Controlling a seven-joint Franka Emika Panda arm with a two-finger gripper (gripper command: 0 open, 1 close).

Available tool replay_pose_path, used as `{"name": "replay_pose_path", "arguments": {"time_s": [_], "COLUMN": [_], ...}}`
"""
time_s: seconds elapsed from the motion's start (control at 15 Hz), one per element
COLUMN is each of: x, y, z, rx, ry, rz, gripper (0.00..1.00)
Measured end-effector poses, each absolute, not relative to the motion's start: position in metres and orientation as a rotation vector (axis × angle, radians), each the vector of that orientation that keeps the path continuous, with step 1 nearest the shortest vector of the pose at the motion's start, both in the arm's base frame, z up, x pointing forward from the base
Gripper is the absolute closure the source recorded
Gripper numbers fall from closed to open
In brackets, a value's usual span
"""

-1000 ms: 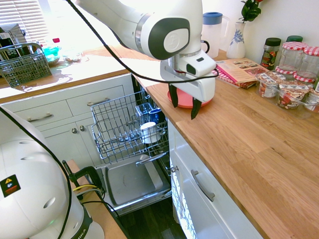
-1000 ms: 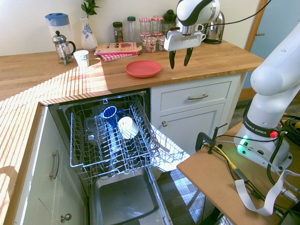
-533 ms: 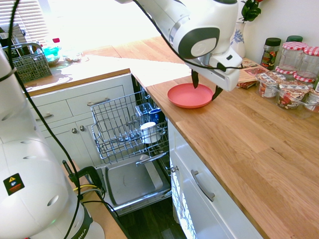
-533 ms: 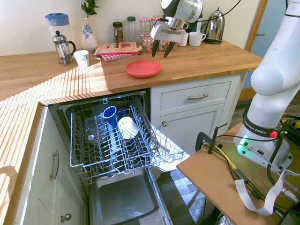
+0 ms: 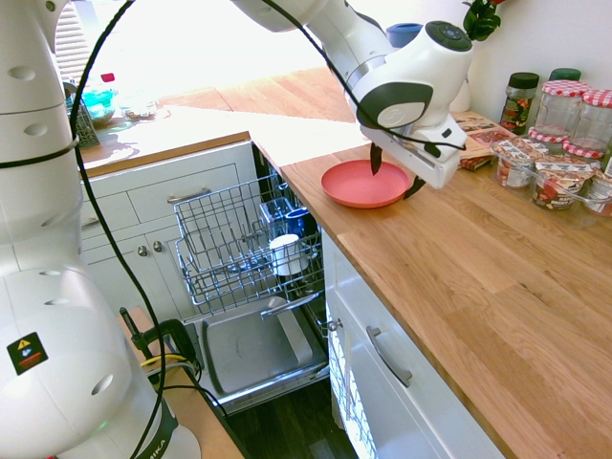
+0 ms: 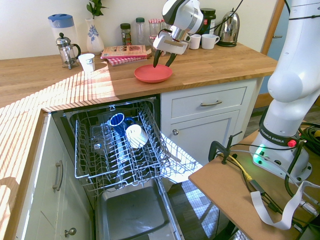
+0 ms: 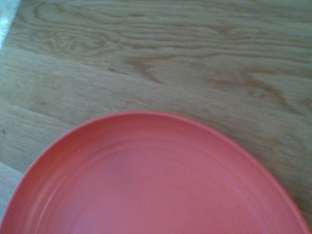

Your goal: Put the plate in the dishwasher

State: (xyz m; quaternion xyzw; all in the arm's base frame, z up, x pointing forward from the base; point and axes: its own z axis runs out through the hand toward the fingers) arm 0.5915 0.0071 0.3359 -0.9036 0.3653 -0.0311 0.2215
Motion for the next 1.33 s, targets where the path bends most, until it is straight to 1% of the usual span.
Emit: {"name": "replay_pose_path", "arguments": {"time_s": [0.73,1.33], "x": [0.591,0.586], "y": [0.007,0.001], "z": [0.326,0.322], "rx": [-2.545,-2.560], "ry": [0.962,0.989], "rz": [0.067,0.126], "gripper": [1.00,1.00]}}
